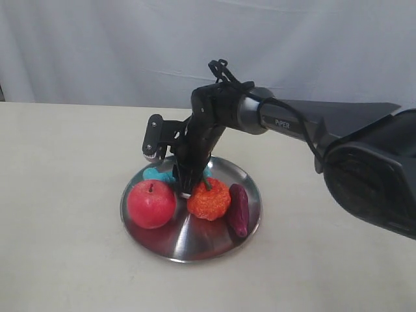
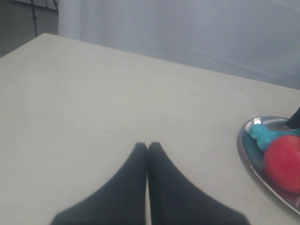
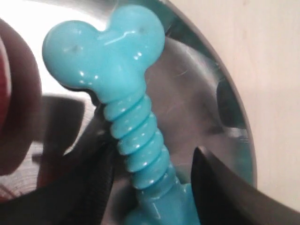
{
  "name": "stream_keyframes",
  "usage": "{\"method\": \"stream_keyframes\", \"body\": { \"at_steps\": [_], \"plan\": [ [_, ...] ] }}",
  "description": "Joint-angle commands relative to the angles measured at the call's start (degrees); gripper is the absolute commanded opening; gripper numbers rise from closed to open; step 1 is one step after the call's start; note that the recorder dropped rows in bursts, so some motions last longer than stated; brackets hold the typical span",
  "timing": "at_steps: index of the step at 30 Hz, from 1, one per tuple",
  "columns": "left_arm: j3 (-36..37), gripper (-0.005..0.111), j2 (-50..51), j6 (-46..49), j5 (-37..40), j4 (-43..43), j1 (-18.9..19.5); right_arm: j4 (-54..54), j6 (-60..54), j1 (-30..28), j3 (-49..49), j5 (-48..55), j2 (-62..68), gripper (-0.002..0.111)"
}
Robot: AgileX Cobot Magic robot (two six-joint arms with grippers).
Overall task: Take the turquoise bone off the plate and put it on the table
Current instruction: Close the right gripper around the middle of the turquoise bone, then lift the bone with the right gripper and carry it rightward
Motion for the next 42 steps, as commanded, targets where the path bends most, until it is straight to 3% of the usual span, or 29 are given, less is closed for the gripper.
{"method": "stream_keyframes", "body": {
  "at_steps": [1, 12, 20, 36, 42],
  "plan": [
    [0.1, 0.000, -0.1, -0.1, -0.3, 0.0, -0.3, -0.4, 0.3, -0.3, -0.4, -0.1, -0.2, 0.049],
    [0.1, 0.000, -0.1, -0.1, -0.3, 0.0, -0.3, -0.4, 0.3, -0.3, -0.4, -0.1, -0.2, 0.046],
    [0.1, 0.000, -0.1, -0.1, -0.3, 0.0, -0.3, -0.4, -0.4, -0.3, -0.4, -0.1, -0.2, 0.000],
    [0.1, 0.000, -0.1, -0.1, -0.3, 0.0, -0.3, -0.2, -0.4, -0.2, -0.4, 1.3, -7.7, 0.000],
    [0.1, 0.000, -0.1, -0.1, -0.3, 0.0, -0.3, 1.1, 4.8, -0.2, -0.4, 4.4, -14.1, 0.000]
  ]
}}
